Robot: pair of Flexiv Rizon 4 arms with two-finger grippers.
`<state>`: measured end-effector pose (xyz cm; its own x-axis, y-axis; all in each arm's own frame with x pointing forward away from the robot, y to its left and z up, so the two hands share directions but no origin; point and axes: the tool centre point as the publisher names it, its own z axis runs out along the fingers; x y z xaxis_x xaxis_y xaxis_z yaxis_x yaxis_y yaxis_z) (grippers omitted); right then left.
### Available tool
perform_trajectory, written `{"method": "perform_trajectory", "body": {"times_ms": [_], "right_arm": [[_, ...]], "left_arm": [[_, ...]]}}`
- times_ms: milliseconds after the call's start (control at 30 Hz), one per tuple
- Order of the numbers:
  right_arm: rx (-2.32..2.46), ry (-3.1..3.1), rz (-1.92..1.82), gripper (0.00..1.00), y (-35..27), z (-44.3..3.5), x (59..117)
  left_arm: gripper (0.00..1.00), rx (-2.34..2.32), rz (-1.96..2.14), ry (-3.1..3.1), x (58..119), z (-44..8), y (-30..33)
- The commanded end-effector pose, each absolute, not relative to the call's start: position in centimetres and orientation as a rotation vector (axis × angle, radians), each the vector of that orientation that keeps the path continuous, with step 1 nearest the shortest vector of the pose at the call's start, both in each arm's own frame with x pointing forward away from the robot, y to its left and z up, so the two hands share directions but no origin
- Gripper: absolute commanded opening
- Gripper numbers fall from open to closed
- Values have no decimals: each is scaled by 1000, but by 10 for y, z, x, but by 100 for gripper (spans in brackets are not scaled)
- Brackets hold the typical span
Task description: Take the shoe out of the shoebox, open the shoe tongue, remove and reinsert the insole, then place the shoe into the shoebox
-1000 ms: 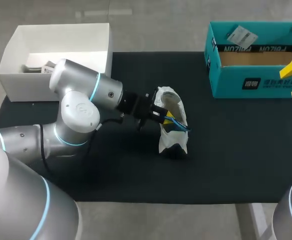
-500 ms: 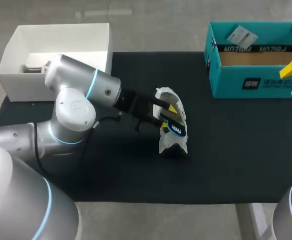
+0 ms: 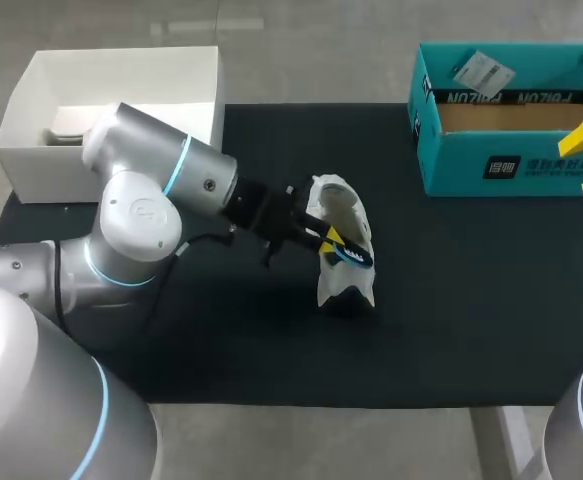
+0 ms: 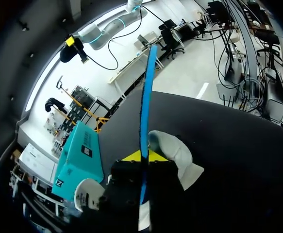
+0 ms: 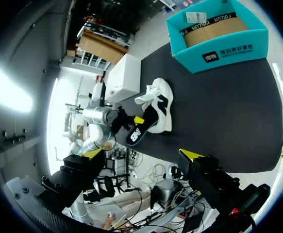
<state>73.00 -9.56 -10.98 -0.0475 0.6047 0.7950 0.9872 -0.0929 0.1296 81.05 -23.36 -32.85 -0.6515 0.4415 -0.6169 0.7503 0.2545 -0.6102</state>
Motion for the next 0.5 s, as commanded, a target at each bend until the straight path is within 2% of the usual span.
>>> {"method": "perform_trajectory", "body": {"times_ms": [33, 500], "right_arm": [[-1737, -1686, -1002, 100, -96, -110, 729], [-1737, -1686, -1002, 100, -96, -110, 729]], "left_arm": [[0, 1118, -1347, 2233, 817, -336, -242], [0, 1052, -1306, 2317, 833, -351, -239]]}}
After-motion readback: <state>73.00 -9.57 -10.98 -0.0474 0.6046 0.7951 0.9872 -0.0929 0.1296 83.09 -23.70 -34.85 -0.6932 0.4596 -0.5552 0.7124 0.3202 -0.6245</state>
